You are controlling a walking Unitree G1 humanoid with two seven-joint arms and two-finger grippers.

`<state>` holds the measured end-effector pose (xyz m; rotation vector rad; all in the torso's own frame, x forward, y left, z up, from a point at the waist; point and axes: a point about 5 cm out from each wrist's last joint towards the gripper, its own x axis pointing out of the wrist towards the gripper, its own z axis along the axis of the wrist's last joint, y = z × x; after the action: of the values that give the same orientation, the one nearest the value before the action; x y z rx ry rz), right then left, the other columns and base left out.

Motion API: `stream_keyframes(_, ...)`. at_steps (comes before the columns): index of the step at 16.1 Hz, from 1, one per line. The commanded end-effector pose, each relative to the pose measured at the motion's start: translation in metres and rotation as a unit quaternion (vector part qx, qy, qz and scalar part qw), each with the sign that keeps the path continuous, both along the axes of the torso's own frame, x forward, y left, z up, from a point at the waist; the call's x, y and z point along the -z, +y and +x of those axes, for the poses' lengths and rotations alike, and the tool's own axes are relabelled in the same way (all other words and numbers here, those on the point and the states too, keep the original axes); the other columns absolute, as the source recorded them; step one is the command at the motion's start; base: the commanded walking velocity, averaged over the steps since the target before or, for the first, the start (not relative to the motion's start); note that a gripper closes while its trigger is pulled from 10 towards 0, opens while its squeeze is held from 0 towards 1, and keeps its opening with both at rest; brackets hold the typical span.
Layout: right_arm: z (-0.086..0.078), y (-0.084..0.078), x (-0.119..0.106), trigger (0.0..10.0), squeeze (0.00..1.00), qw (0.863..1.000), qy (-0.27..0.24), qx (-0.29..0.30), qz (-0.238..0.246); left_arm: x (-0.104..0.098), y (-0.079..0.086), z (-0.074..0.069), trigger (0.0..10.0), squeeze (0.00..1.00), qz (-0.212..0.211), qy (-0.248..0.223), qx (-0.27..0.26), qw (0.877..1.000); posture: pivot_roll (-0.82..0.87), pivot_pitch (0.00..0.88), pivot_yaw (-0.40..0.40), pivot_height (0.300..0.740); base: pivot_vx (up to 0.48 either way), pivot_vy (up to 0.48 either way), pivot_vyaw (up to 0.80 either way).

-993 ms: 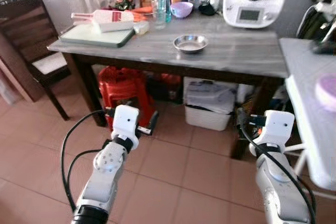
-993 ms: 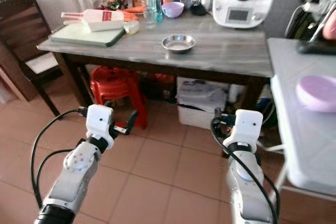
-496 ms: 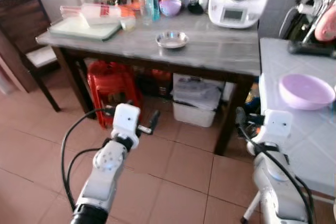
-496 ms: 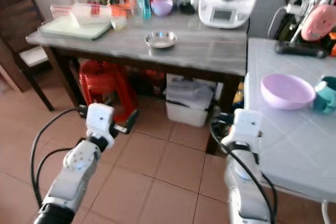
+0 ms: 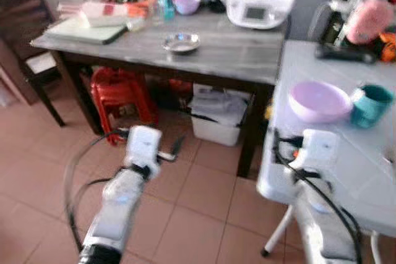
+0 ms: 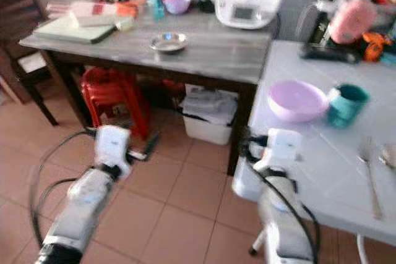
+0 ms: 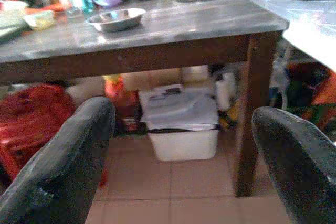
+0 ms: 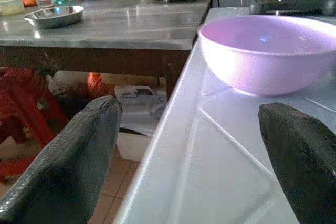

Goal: Setting the table

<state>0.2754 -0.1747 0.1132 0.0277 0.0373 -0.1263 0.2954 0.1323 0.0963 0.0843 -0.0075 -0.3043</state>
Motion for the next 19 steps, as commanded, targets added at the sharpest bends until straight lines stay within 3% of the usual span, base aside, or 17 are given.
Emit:
stream_keyframes(1, 0.0003, -0.0065, -0.0033, 10.0, 0.0, 1.0, -0.004, 0.012, -0.006, -0.0029, -0.0075, 0.0008, 10.0, 0.0, -0.001, -0.004, 0.012, 1.0, -0.05, 0.0, 0.045, 0.74, 0.0, -0.337, -0.44)
stream_keyframes(4, 0.0006, -0.0066, -0.0038, 10.0, 0.0, 1.0, -0.005, 0.012, -0.007, -0.0038, -0.0086, 0.0011, 10.0, 0.0, -0.002, -0.006, 0.014, 1.0, -0.05, 0.0, 0.045, 0.74, 0.0, -0.329, 0.0)
stream_keyframes(13, -0.001, -0.0082, -0.008, 10.0, 0.0, 1.0, -0.016, 0.014, -0.018, -0.0106, -0.0112, 0.0019, 10.0, 0.0, -0.02, -0.023, 0.021, 0.999, -0.06, 0.0, 0.041, 0.74, 0.0, 0.0, -0.1)
stream_keyframes(19, -0.0014, -0.0077, -0.0065, 10.0, 0.0, 1.0, -0.012, 0.011, -0.02, -0.0089, -0.0126, 0.0015, 10.0, 0.0, -0.021, -0.018, 0.025, 0.999, -0.06, 0.0, 0.038, 0.74, 0.0, -0.349, -0.08)
